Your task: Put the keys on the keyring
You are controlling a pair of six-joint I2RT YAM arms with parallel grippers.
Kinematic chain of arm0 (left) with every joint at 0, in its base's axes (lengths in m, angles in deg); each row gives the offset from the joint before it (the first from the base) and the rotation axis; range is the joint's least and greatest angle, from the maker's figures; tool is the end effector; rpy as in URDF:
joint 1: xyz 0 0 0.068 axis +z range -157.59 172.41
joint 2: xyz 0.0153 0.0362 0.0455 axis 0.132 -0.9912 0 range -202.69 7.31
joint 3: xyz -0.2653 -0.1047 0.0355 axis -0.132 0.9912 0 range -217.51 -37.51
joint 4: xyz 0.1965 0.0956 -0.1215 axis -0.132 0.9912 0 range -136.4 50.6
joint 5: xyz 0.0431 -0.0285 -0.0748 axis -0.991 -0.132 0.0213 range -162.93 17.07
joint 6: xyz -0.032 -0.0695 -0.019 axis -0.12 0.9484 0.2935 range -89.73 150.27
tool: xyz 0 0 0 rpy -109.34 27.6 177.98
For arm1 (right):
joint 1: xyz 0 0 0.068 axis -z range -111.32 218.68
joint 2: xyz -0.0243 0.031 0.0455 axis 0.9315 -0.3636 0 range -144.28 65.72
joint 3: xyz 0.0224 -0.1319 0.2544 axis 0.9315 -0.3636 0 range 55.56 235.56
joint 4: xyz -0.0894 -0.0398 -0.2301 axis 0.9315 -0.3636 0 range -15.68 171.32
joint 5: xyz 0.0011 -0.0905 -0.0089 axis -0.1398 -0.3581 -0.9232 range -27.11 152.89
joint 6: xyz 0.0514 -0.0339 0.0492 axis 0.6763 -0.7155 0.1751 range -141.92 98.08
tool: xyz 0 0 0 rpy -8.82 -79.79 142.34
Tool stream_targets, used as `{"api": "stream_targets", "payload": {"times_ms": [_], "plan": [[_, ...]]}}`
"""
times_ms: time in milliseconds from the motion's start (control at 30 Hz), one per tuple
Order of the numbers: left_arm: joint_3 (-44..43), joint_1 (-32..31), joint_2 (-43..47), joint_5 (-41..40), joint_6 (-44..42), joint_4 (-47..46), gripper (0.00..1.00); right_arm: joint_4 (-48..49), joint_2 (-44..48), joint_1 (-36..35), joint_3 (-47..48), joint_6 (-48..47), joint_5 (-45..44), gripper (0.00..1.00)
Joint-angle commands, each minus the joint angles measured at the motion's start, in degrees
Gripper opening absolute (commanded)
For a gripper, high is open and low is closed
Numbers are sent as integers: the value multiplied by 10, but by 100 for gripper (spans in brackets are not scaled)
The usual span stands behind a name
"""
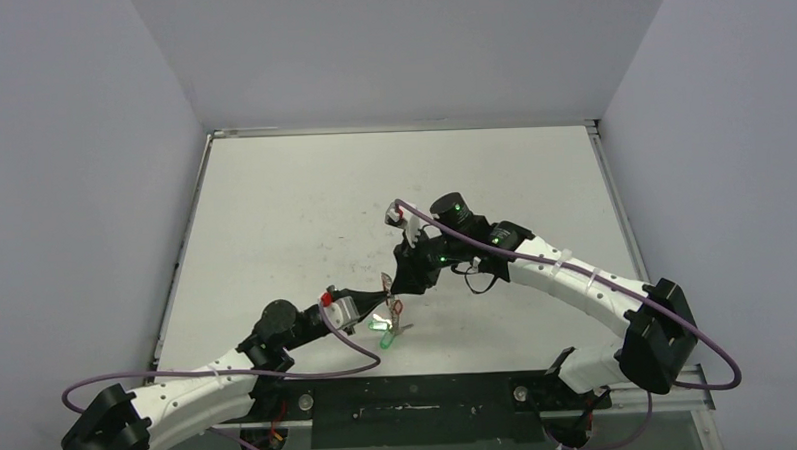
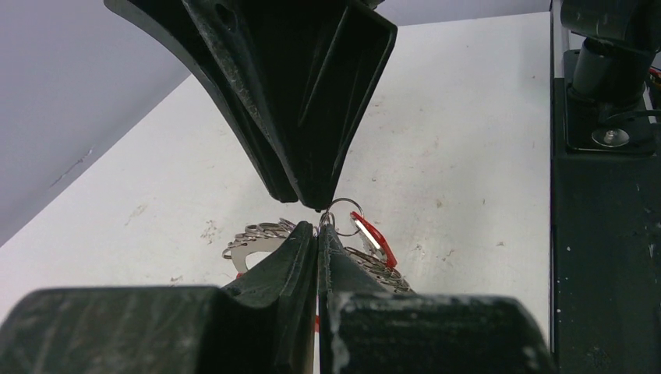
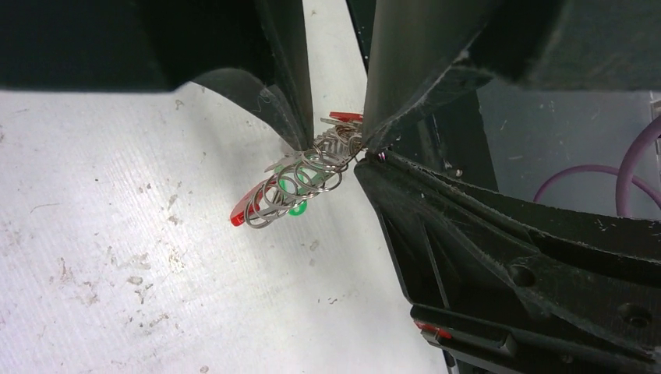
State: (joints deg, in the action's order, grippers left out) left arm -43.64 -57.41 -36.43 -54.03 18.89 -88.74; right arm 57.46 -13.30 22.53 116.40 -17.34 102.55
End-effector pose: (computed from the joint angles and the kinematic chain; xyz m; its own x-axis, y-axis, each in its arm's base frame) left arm 0.0973 -0.1492 0.2234 0.2358 0.0099 -0.9718 0.9023 0.3690 0.2227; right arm 0.1771 0.2465 0.2874 -0.5330 -0.4662 -0.7061 -0.8436 0.2295 0.4854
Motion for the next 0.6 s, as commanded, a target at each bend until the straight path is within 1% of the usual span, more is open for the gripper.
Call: {"api": "stream_targets", "payload": {"times_ms": [0, 67, 133, 233, 333, 567], "plan": [[-2, -2, 11, -6, 6, -54, 0, 46, 8, 3, -1, 25, 21, 28], [-2, -1, 12, -7, 5, -53, 0, 47, 7, 3, -1, 26, 26, 24], [-3, -2, 13, -8, 4, -50, 0, 45, 5, 4, 0, 27, 32, 24], [-5, -1, 15, -9, 1, -42, 0, 38, 4, 4, -1, 28, 35, 28], [-6, -2, 17, -10, 0, -39, 0, 39, 12, 5, -6, 32, 35, 29], [-6, -2, 22, -13, -1, -29, 0, 42, 14, 5, -17, 41, 45, 30]]}}
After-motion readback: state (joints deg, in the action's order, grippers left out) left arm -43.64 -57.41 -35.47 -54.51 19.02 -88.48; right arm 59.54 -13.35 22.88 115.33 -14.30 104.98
